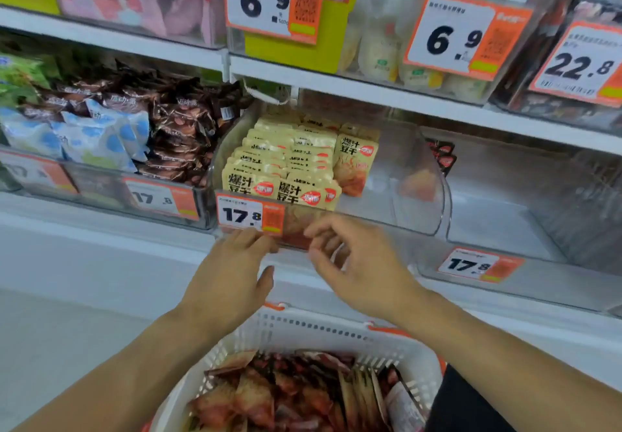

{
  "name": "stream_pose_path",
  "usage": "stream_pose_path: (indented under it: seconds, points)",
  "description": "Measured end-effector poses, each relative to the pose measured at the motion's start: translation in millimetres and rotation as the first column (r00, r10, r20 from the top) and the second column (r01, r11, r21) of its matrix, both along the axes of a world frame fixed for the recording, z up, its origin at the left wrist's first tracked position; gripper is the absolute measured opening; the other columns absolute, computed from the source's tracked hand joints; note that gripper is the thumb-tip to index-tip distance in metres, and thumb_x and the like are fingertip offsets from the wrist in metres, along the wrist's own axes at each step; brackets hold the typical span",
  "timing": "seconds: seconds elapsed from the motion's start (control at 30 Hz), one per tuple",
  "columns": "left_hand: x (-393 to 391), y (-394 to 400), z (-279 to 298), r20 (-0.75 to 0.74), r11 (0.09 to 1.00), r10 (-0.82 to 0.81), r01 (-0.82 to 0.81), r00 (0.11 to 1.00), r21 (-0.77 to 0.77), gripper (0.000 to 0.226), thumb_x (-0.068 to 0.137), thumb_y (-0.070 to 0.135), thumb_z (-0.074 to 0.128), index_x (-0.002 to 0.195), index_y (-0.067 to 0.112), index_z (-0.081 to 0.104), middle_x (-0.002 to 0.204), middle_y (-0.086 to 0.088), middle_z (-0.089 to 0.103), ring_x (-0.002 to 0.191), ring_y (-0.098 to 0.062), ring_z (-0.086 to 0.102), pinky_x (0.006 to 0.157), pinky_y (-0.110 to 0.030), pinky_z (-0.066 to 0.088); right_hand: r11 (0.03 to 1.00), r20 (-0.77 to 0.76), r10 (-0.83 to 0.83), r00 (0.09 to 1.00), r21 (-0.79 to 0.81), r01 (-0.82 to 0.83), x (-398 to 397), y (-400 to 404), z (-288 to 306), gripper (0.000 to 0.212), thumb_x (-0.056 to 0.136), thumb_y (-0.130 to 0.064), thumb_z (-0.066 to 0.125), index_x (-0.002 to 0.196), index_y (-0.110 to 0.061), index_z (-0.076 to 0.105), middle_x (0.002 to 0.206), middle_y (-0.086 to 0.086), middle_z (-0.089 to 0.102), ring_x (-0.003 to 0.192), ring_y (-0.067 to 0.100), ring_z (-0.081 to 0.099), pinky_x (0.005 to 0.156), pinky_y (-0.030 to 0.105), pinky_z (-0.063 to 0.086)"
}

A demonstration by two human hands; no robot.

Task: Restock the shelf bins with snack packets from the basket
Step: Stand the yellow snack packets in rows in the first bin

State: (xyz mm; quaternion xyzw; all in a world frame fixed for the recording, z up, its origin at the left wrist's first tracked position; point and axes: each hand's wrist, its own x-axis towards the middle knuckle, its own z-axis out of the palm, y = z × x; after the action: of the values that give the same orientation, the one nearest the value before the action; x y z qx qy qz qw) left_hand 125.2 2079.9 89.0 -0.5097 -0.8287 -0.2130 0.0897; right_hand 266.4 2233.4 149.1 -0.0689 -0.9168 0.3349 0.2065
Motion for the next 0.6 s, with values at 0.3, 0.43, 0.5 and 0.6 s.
stream_pose_path:
  seconds: [0.3,0.43,0.5,0.6]
  points:
    - [45,-109,-127,0.520,0.679,0.410,0.130,0.749,-0.723,0.039,0.087,0.030,0.060,0.122,0.017,0.052,0.114,-0.002,0.062,0.108,-0.021,0.061,0.085,-0.030,0.047,0.985,0.725,0.157,0.670,-0.161,-0.057,1,-65,-193,0.023,0.094,-0.023,0.061,0.115,-0.014,0.063,0.107,0.007,0.068,0.093,0.022,0.062,0.074,0.026,0.043]
    - [67,-120,-182,0.549,0.744,0.476,0.020,0.687,-0.668,0.056,0.085,0.052,0.051,0.136,0.030,0.047,0.132,0.003,0.059,0.123,-0.023,0.057,0.101,-0.035,0.045,0.982,0.798,0.186,0.573,-0.141,-0.122,12,-82,-240,0.042,0.093,-0.026,0.057,0.133,-0.017,0.051,0.128,0.011,0.050,0.100,0.027,0.056,0.081,0.032,0.044]
    - [77,-118,-197,0.517,0.740,0.518,-0.055,0.682,-0.670,0.064,0.086,0.047,0.049,0.145,0.025,0.039,0.144,-0.008,0.051,0.130,-0.030,0.049,0.108,-0.040,0.040,0.974,0.805,0.222,0.550,-0.162,-0.156,18,-88,-258,0.061,0.088,-0.028,0.055,0.147,-0.028,0.039,0.143,0.008,0.041,0.120,0.029,0.050,0.097,0.035,0.045]
    - [85,-105,-192,0.516,0.743,0.573,-0.138,0.637,-0.655,0.055,0.091,0.036,0.049,0.145,0.023,0.041,0.145,-0.010,0.045,0.131,-0.031,0.047,0.111,-0.040,0.038,0.966,0.817,0.222,0.533,-0.110,-0.234,31,-94,-275,0.076,0.088,-0.017,0.051,0.156,-0.033,0.021,0.158,0.003,0.024,0.144,0.031,0.023,0.110,0.043,0.040]
